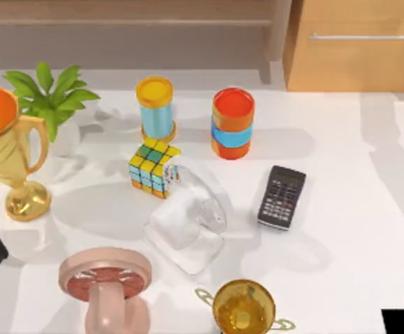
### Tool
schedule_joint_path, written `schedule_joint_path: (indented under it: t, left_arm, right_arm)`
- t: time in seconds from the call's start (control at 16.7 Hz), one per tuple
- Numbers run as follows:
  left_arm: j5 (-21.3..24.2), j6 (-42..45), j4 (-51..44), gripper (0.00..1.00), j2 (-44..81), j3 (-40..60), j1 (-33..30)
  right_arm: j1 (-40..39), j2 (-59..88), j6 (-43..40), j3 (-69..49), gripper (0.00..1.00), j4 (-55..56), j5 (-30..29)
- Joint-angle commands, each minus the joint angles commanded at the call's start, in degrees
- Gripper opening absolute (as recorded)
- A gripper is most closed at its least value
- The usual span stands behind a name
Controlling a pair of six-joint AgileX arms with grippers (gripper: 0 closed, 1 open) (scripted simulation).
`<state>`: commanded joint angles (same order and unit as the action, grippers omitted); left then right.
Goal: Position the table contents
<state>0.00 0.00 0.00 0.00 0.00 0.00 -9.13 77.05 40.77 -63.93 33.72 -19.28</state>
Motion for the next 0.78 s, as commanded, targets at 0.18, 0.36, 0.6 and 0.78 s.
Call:
schedule_joint_path:
  t: [0.18, 0.36, 0.6, 0.78]
  left_arm:
    - [0.00, 0.00, 0.00, 1.00, 0.00, 0.00, 0.00]
    - [0.00, 0.00, 0.00, 1.00, 0.00, 0.00, 0.00]
    - [0.00, 0.00, 0.00, 1.00, 0.00, 0.00, 0.00]
    - [0.00, 0.00, 0.00, 1.00, 0.00, 0.00, 0.00]
  right_arm:
    - [15.18, -1.13, 7.16, 6.60, 0.00, -0.33, 4.91]
    - [28.66, 1.39, 14.25, 12.76, 0.00, -0.78, 10.75]
    - [41.43, 8.25, 23.38, 18.59, 0.00, -0.79, 19.92]
    - [45.40, 14.60, 29.77, 19.87, 0.00, 0.18, 27.74]
